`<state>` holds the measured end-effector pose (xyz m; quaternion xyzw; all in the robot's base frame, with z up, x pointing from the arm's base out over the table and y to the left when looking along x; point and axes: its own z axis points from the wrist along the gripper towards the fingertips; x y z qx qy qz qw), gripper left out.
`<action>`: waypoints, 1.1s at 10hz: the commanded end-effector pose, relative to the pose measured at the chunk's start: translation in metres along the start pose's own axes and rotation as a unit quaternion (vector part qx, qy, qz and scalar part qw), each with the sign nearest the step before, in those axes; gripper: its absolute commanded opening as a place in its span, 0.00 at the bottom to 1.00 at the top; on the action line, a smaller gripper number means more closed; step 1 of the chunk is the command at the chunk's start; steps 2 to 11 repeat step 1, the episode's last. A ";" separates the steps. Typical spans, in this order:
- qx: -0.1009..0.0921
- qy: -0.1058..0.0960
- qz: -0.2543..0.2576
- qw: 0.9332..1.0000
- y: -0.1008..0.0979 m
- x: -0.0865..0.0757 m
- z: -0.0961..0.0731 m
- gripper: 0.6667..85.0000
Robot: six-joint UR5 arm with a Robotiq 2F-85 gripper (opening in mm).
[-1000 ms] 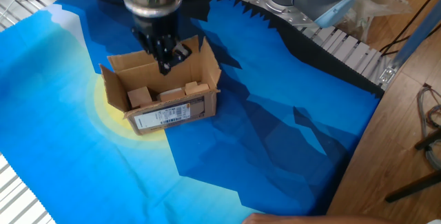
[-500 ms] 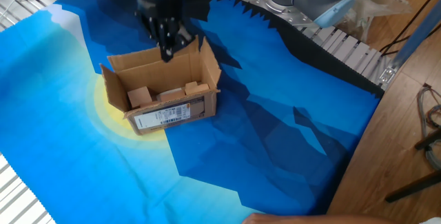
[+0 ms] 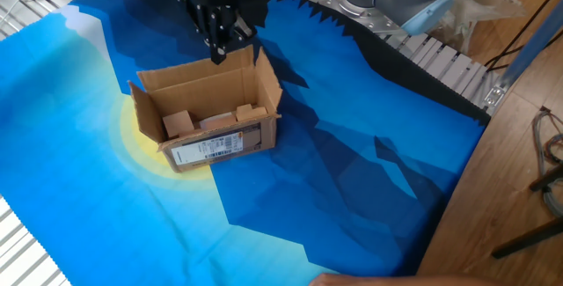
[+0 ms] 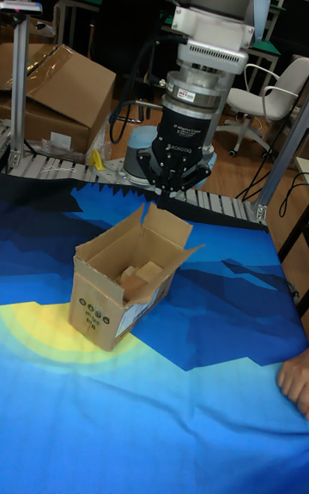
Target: Open a box
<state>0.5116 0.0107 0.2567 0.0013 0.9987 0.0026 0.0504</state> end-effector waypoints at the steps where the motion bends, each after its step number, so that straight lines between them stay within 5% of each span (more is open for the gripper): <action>1: -0.004 0.001 -0.015 1.000 0.002 0.003 -0.001 0.01; 11: -0.004 0.001 -0.015 1.000 0.002 0.003 -0.001 0.01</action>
